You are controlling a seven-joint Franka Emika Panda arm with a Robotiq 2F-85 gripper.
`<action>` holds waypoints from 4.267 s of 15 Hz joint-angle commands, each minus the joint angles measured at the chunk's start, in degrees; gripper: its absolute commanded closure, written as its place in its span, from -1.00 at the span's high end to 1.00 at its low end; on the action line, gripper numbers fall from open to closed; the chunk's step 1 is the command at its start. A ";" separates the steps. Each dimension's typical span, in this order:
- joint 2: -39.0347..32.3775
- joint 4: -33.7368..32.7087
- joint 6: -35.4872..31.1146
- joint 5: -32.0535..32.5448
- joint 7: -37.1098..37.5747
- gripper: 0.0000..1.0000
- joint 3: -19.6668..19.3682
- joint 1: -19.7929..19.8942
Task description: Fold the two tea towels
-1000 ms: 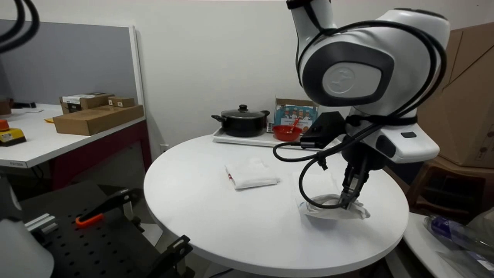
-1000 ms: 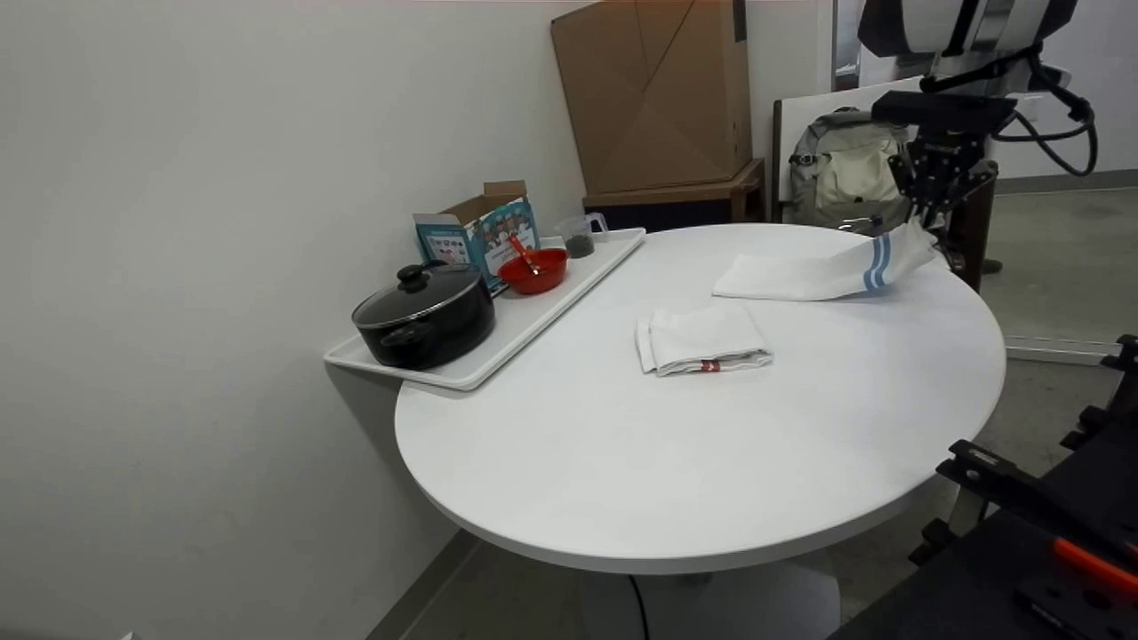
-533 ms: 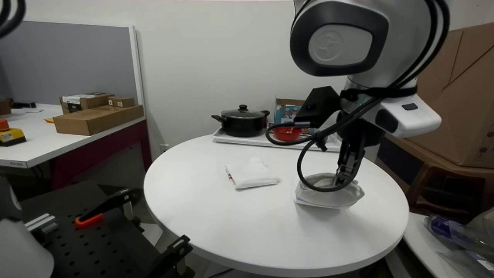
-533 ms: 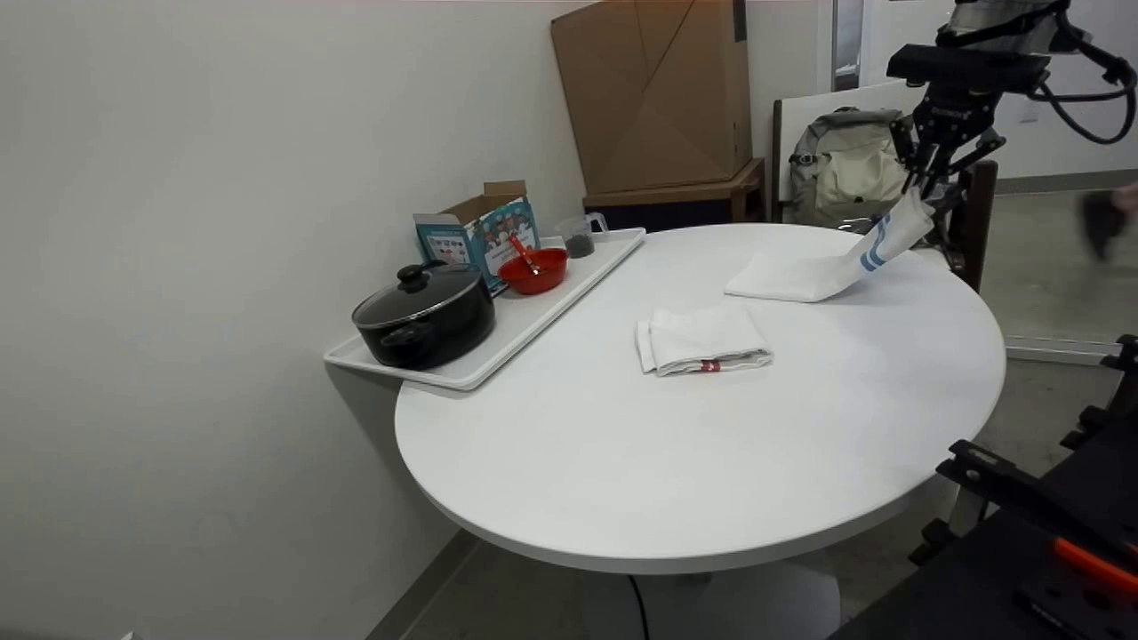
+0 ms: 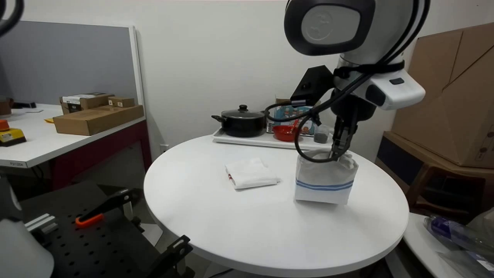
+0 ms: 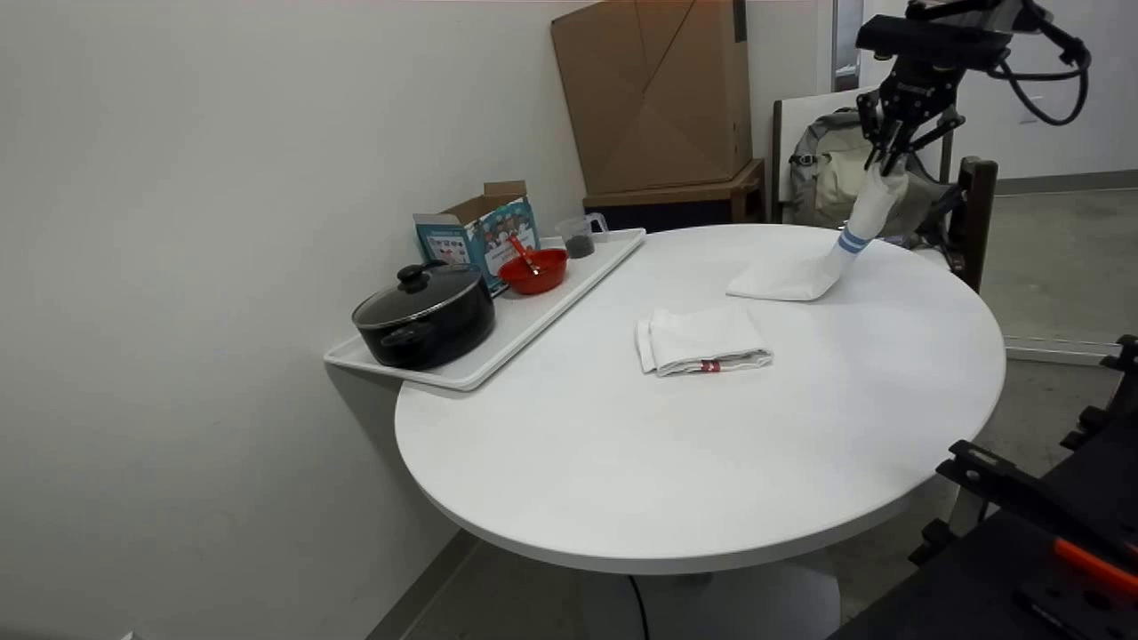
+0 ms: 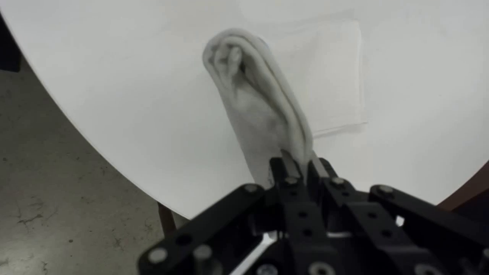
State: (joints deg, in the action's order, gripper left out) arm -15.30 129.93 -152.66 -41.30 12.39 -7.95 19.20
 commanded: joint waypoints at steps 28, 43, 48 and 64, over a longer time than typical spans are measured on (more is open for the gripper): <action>-33.03 -47.62 8.57 12.66 34.50 -0.96 0.22 -9.20; -46.37 -61.80 10.12 21.94 38.26 -0.96 0.13 -13.30; -49.36 -65.29 10.80 23.94 38.50 -0.21 -0.20 -14.27; -32.76 -42.23 7.73 25.75 18.88 1.00 0.07 -12.45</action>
State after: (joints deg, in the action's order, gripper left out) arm -56.55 76.74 -143.88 -17.14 36.54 -7.50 6.35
